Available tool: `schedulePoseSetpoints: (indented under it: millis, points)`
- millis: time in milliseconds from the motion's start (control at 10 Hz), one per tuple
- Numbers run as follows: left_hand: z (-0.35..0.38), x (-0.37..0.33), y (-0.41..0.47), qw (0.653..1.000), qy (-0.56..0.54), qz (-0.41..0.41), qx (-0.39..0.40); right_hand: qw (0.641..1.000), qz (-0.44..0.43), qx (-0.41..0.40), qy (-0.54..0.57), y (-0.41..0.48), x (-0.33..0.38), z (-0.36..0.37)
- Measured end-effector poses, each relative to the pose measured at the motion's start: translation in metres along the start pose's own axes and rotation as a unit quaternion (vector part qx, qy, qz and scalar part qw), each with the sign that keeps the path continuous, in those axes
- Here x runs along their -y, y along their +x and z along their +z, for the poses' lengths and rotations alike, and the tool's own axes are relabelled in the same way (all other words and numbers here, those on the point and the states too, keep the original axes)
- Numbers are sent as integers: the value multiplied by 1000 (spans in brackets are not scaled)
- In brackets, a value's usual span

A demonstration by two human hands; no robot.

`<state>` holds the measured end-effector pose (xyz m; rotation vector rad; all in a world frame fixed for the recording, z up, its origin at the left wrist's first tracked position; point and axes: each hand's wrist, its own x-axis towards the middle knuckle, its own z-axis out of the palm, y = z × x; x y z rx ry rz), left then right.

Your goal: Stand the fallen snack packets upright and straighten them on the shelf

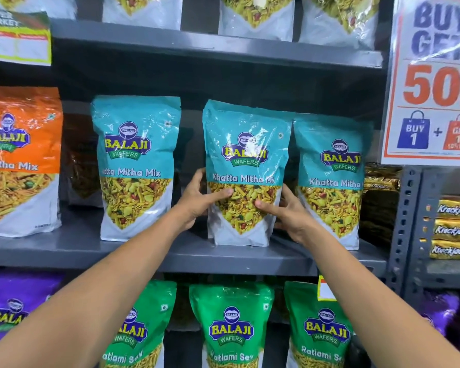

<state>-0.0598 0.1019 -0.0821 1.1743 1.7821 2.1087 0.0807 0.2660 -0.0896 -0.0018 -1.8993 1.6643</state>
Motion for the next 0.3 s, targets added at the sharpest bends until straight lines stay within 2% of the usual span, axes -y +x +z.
schedulePoseSetpoints:
  millis: [200, 300]
  points:
    - [1, -1, -5, 1000, 16, -6, -4, 1000, 8, -14, -8, 0, -4, 1]
    - [-2, 4, -9, 997, 59, -1, -45, 993, -6, -77, -92, -9, -2, 8]
